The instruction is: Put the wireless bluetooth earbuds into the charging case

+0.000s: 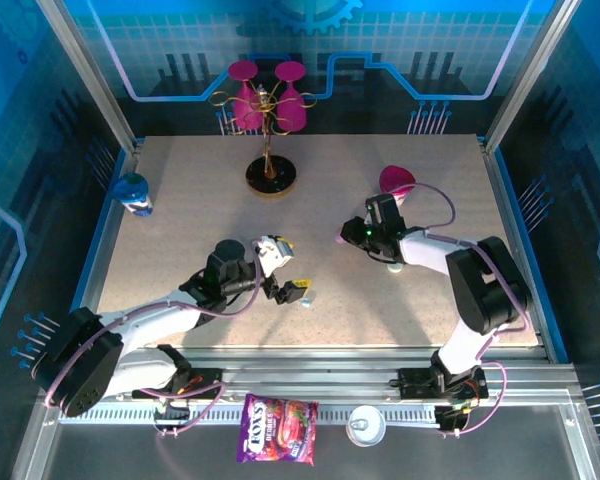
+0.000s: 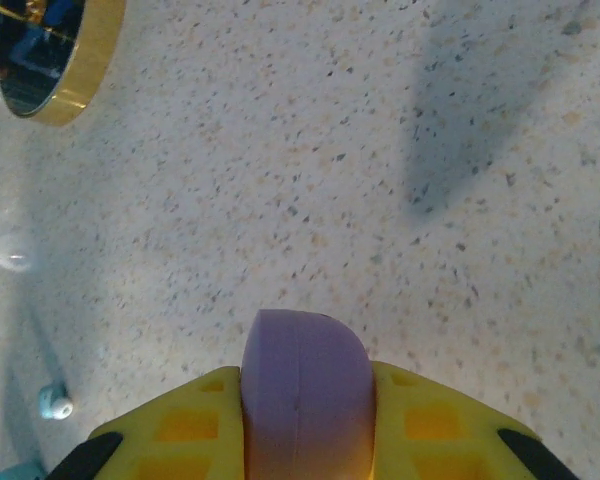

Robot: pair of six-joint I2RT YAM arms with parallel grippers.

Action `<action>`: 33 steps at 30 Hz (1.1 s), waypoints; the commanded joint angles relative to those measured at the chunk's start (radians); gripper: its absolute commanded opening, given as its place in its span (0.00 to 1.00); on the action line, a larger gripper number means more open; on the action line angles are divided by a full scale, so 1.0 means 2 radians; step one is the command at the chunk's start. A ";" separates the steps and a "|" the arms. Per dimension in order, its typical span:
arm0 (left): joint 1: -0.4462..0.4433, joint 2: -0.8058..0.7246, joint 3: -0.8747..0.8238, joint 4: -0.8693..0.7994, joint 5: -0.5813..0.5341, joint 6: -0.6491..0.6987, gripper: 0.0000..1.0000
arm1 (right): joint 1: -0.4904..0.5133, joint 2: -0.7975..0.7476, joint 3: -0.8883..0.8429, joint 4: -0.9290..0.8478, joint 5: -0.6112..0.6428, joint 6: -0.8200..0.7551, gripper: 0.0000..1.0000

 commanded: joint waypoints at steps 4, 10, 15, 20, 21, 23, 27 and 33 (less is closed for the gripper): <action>-0.004 -0.003 0.015 -0.014 -0.016 0.007 0.99 | -0.014 0.036 0.020 0.022 0.012 -0.002 0.25; -0.003 -0.016 0.038 -0.076 -0.065 -0.010 0.99 | -0.031 0.017 0.008 -0.001 0.029 -0.013 0.34; 0.009 -0.020 0.071 -0.175 -0.141 -0.051 0.99 | -0.036 -0.043 0.004 -0.037 0.060 -0.050 0.56; 0.055 -0.016 0.096 -0.257 -0.166 -0.130 0.99 | -0.021 -0.111 -0.026 -0.054 0.077 -0.114 0.70; 0.063 -0.014 0.101 -0.271 -0.171 -0.145 0.99 | -0.013 -0.124 -0.030 -0.051 0.075 -0.133 0.72; 0.081 -0.006 0.114 -0.305 -0.184 -0.179 0.99 | 0.010 -0.145 -0.043 -0.031 0.063 -0.181 0.75; 0.118 0.016 0.136 -0.365 -0.201 -0.249 0.99 | 0.082 -0.166 -0.069 0.029 0.047 -0.300 0.82; 0.194 0.054 0.151 -0.388 -0.159 -0.352 0.99 | 0.179 -0.127 -0.079 0.117 0.042 -0.399 0.85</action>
